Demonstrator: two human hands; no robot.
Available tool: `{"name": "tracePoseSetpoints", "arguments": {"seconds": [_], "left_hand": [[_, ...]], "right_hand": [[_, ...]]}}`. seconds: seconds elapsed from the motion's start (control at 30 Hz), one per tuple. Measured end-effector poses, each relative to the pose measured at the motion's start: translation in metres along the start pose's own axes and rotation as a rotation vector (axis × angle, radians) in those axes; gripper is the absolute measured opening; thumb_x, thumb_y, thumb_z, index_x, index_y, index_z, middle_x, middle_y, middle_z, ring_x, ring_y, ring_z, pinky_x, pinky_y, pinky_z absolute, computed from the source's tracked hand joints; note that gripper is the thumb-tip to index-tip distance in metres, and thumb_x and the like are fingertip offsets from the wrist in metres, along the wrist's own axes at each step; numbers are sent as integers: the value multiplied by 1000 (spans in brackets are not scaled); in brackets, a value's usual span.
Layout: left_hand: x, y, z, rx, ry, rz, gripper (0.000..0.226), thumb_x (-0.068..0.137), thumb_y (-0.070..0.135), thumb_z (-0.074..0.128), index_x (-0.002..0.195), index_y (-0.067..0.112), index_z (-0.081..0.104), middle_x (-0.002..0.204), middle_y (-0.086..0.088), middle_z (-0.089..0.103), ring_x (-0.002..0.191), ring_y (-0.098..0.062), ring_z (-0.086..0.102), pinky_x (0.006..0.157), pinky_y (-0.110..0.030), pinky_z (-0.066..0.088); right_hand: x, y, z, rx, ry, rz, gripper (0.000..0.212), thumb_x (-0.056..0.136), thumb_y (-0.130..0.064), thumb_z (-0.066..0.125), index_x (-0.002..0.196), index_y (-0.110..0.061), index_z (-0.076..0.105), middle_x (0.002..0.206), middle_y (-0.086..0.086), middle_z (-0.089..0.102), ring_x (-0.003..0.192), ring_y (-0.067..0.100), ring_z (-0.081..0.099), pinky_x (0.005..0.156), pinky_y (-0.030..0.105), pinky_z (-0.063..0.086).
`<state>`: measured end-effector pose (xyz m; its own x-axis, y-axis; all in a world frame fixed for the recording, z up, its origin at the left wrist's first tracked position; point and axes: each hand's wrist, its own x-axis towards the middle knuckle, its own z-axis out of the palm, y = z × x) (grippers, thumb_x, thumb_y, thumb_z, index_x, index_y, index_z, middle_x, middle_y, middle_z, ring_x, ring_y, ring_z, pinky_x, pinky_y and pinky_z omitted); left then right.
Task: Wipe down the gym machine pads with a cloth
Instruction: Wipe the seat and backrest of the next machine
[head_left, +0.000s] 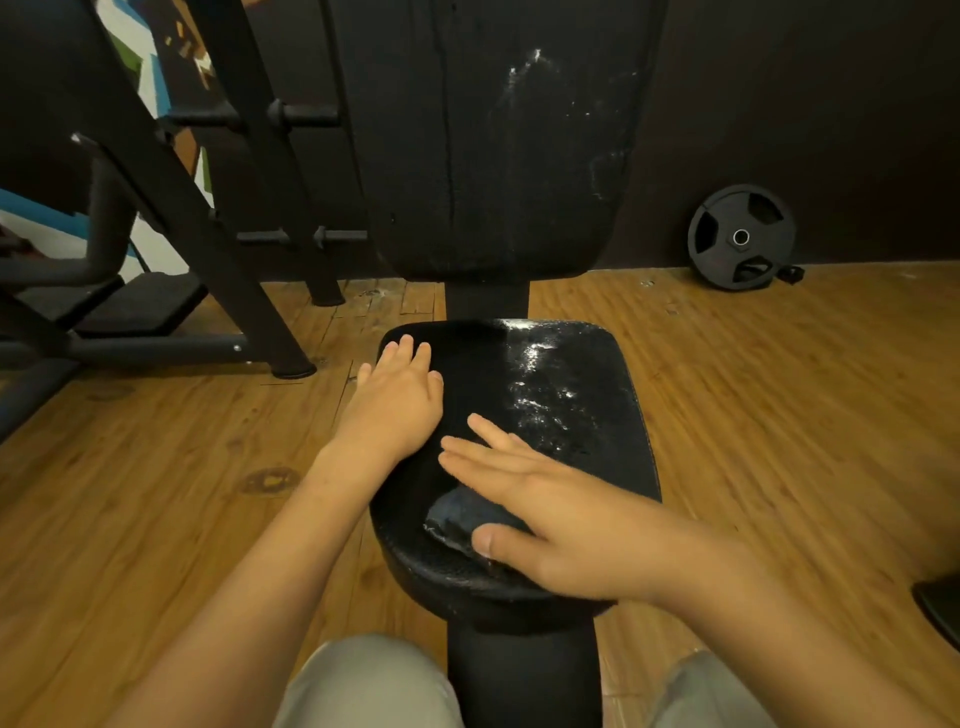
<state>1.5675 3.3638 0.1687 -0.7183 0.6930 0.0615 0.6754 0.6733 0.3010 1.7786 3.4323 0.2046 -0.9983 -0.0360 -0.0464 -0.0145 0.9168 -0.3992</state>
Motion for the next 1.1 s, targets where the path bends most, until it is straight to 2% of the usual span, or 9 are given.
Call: {"name": "tracePoseSetpoints", "arguments": {"seconds": [0.13, 0.23, 0.3, 0.37, 0.43, 0.53, 0.67, 0.87, 1.1], "left_hand": [[-3, 2, -1, -32, 10, -12, 55, 111, 32, 27, 162, 17, 16, 171, -5, 6, 157, -21, 4, 125, -46, 8], [-5, 2, 0, -43, 34, -17, 55, 111, 32, 30, 162, 17, 17, 170, -4, 7, 157, -20, 5, 126, -45, 9], [-4, 0, 1, -47, 41, -19, 55, 111, 31, 30, 162, 18, 16, 171, -3, 7, 157, -19, 4, 126, -45, 9], [-3, -2, 2, -50, 30, -17, 55, 111, 32, 30, 162, 18, 15, 171, -2, 6, 157, -19, 3, 126, -45, 8], [-2, -4, 3, -53, 20, -9, 55, 111, 32, 30, 162, 19, 14, 171, -1, 5, 157, -18, 1, 126, -44, 6], [-1, -7, 2, -59, 13, 2, 55, 111, 33, 28, 162, 19, 14, 171, -1, 4, 157, -18, 1, 125, -44, 5], [-1, -7, 1, -71, 5, 10, 54, 111, 31, 27, 162, 18, 15, 171, -1, 5, 157, -18, 1, 125, -45, 5], [-4, -4, 2, -83, 27, -4, 54, 111, 31, 29, 162, 19, 17, 171, -1, 6, 157, -18, 3, 126, -45, 6], [-4, -4, 3, -85, 29, -15, 54, 111, 32, 29, 162, 20, 17, 171, 0, 7, 157, -17, 3, 126, -46, 6]], "right_hand": [[-13, -6, -3, -204, 105, 30, 74, 108, -24, 43, 164, -22, -5, 170, -8, -18, 148, 8, -35, 109, 17, -24], [-12, -39, 22, -84, 179, 203, 66, 109, -40, 21, 163, -16, -10, 169, -3, -24, 149, 14, -36, 114, 25, -25], [0, -51, 44, -113, 255, 337, 74, 100, -46, 16, 162, -7, 15, 172, 11, 2, 157, 25, -12, 124, 29, -15], [11, -47, 66, -171, 363, 409, 75, 90, -45, 29, 145, 1, 52, 157, 20, 43, 149, 34, 34, 121, 42, 18], [21, -40, 75, -181, 436, 437, 70, 89, -41, 35, 137, 3, 61, 149, 21, 53, 142, 36, 47, 119, 48, 31], [35, -34, 67, -210, 451, 435, 71, 93, -38, 28, 145, 4, 51, 156, 21, 44, 149, 36, 36, 121, 49, 27], [41, -27, 49, -183, 306, 355, 79, 92, -41, 1, 162, -4, -1, 171, 12, -12, 156, 26, -20, 124, 38, -16], [22, -27, 53, -165, 272, 328, 85, 85, -47, -12, 162, -9, -8, 170, 7, -17, 154, 20, -25, 118, 31, -23], [44, -15, 28, -146, 119, 384, 66, 112, -38, 23, 162, -8, -9, 169, 7, -21, 154, 21, -25, 127, 37, -12]]}}
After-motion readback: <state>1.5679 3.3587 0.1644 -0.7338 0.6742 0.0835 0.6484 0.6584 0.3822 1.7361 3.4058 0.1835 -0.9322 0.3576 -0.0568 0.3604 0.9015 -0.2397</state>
